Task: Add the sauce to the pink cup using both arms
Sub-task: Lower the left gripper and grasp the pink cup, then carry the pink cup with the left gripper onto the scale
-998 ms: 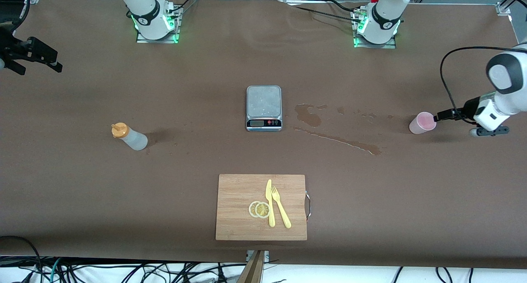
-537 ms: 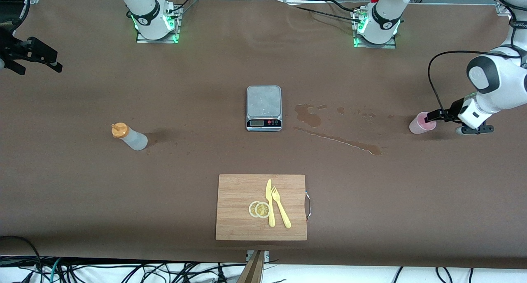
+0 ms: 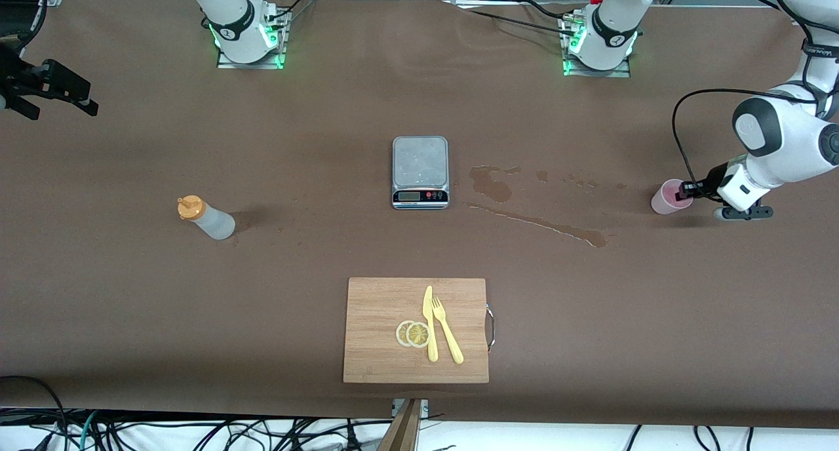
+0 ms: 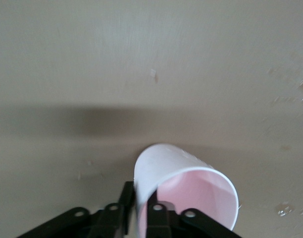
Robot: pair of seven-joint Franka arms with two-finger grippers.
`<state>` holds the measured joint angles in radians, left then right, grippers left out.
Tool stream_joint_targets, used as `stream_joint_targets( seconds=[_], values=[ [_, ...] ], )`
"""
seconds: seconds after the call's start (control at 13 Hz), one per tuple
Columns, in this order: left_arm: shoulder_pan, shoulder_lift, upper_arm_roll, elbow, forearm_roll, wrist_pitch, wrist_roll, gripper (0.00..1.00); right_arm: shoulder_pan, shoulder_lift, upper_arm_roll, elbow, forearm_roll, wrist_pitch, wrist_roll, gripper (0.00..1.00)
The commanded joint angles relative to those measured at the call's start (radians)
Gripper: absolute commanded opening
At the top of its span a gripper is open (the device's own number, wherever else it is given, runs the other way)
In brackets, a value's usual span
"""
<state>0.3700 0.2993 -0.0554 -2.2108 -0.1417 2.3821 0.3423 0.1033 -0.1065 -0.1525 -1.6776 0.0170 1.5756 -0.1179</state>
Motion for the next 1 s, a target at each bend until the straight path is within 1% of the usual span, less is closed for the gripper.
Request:
stream_joint_targets(
  seconds=[0.0, 0.08, 0.23, 0.38, 0.54, 0.69, 0.84, 0.92],
  values=[
    [0.0, -0.048, -0.012, 0.106, -0.018, -0.183, 0.008, 0.0, -0.007, 0.01, -0.001, 0.022, 0.011, -0.017, 0.007, 1.0],
    [0.0, -0.06, -0.033, 0.147, -0.019, -0.266, -0.011, 0.0, -0.008, 0.01, -0.001, 0.022, 0.011, -0.019, 0.01, 1.0],
    [0.0, -0.081, -0.088, 0.201, -0.018, -0.349, -0.107, 0.0, -0.011, 0.01, -0.005, 0.024, 0.011, -0.017, 0.006, 1.0],
    [0.0, -0.123, -0.168, 0.204, -0.019, -0.386, -0.246, 0.0, -0.011, 0.01, -0.016, 0.024, 0.009, -0.019, -0.002, 1.0],
    [0.001, -0.146, -0.275, 0.203, -0.019, -0.402, -0.397, 0.0, -0.01, 0.01, -0.016, 0.024, 0.011, -0.009, -0.002, 1.0],
    [0.001, -0.16, -0.404, 0.197, -0.019, -0.4, -0.605, 0.0, -0.008, 0.01, -0.015, 0.024, 0.011, -0.008, -0.002, 1.0],
    [0.001, -0.158, -0.522, 0.198, -0.032, -0.397, -0.788, 0.0, -0.008, 0.01, -0.015, 0.024, 0.011, -0.003, -0.003, 1.0],
    [0.001, -0.155, -0.593, 0.197, -0.032, -0.391, -0.877, 0.0, -0.007, 0.01, -0.015, 0.024, 0.011, 0.0, -0.002, 1.0]
  ],
)
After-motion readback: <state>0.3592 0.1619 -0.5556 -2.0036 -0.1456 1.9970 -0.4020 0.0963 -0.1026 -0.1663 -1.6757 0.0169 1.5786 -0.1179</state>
